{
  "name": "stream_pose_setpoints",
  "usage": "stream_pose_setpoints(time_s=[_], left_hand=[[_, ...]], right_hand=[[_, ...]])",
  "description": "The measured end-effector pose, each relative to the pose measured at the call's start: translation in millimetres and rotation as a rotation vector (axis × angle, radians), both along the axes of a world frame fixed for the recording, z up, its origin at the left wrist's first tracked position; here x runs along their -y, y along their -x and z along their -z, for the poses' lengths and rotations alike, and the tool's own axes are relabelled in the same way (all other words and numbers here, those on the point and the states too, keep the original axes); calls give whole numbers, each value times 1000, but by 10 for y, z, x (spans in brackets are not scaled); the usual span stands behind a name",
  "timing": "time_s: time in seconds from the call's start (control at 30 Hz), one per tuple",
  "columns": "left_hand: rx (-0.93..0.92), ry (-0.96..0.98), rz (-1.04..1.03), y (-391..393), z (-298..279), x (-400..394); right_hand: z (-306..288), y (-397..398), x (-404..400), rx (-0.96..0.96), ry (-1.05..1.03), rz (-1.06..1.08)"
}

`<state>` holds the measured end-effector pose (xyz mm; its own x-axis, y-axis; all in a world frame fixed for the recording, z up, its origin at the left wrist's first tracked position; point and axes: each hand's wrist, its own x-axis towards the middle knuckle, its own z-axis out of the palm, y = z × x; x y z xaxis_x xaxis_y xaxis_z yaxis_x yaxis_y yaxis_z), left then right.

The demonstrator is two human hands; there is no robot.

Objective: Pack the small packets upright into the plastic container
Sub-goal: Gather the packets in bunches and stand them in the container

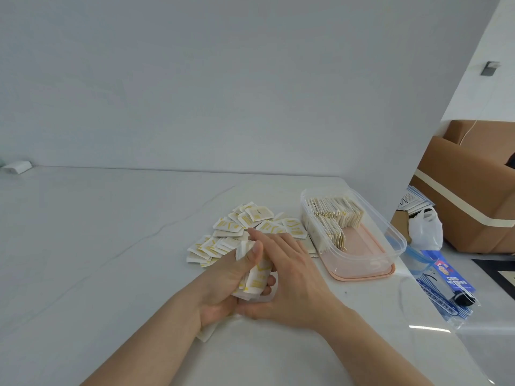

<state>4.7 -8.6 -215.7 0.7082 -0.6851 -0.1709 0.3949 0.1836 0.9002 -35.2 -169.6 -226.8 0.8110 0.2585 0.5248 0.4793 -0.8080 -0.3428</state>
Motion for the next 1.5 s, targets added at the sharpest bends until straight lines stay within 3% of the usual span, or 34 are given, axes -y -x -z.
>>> stream_pose_setpoints(time_s=[0.2, 0.57, 0.77, 1.03, 1.27, 1.5], left_hand=[[-12, 23, -56, 15, -13, 33], [87, -84, -95, 32, -18, 46], [11, -70, -39, 23, -75, -26], [-137, 291, -501, -286, -384, -405], [-174, 300, -615, -214, -361, -598], [-197, 229, -578, -135, -247, -522]], right_hand=[[56, -48, -63, 113, 4, 48], [26, 7, -75, 124, 43, 155], [23, 24, -95, 124, 29, 144], [47, -139, 46, 95, -228, 227], [31, -526, -147, -184, 138, 275], [-52, -816, -376, -199, 335, 291]])
